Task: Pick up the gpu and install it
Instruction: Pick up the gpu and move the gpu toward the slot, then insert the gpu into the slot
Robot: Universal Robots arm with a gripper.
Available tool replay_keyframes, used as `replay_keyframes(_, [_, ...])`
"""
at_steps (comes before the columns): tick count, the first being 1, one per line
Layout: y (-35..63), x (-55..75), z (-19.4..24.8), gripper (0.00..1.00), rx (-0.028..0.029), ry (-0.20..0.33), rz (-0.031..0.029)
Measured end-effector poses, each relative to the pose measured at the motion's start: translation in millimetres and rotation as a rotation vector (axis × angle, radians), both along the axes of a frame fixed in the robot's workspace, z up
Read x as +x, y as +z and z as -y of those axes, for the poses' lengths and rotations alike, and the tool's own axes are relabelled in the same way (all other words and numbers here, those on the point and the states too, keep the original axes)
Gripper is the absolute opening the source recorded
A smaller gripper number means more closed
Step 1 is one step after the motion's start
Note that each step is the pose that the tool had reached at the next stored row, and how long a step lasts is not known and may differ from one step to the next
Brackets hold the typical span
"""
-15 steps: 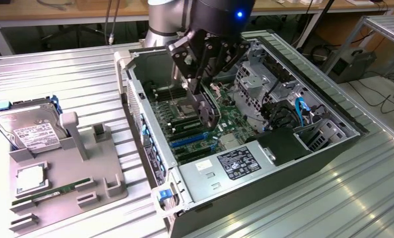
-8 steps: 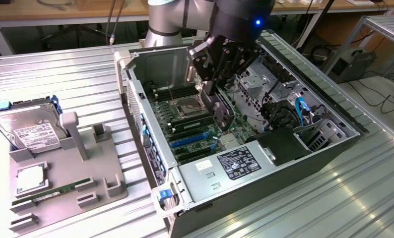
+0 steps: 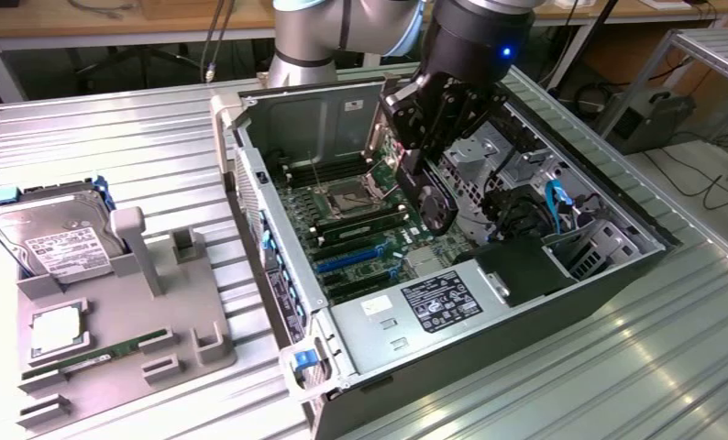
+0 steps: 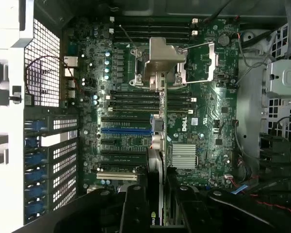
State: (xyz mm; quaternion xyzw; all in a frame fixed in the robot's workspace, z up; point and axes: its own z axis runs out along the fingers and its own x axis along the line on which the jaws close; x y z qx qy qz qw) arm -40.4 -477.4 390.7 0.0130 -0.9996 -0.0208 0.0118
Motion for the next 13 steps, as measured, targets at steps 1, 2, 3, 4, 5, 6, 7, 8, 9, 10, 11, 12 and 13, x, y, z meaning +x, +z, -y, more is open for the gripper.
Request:
replay_keyframes(1, [0.0,0.0,0.0,0.26,0.0,0.0,0.0])
replay_keyframes(2, [0.0,0.0,-0.1,0.26,-0.0001,0.0,-0.0001])
replay_keyframes(3, [0.0,0.0,-0.1,0.26,0.0,0.0,0.0])
replay_keyframes(4, [0.0,0.0,0.0,0.26,0.0,0.0,-0.0001])
replay_keyframes(5, [0.0,0.0,0.0,0.26,-0.0001,0.0,-0.0001])
replay_keyframes(6, [0.0,0.0,-0.1,0.26,-0.0001,0.0,-0.0001])
replay_keyframes(7, [0.0,0.0,-0.1,0.26,-0.0001,0.0,0.0])
replay_keyframes(8, [0.0,0.0,-0.1,0.26,-0.0001,0.0,-0.0001])
replay_keyframes(9, [0.0,0.0,-0.1,0.26,-0.0001,0.0,-0.0001])
replay_keyframes(10, [0.0,0.0,-0.1,0.26,-0.0001,0.0,-0.0001])
replay_keyframes(11, [0.0,0.0,-0.1,0.26,-0.0001,0.0,-0.0001])
replay_keyframes(12, [0.0,0.0,-0.1,0.26,-0.0001,0.0,0.0])
replay_keyframes(13, [0.0,0.0,0.0,0.26,-0.0001,0.0,-0.0001])
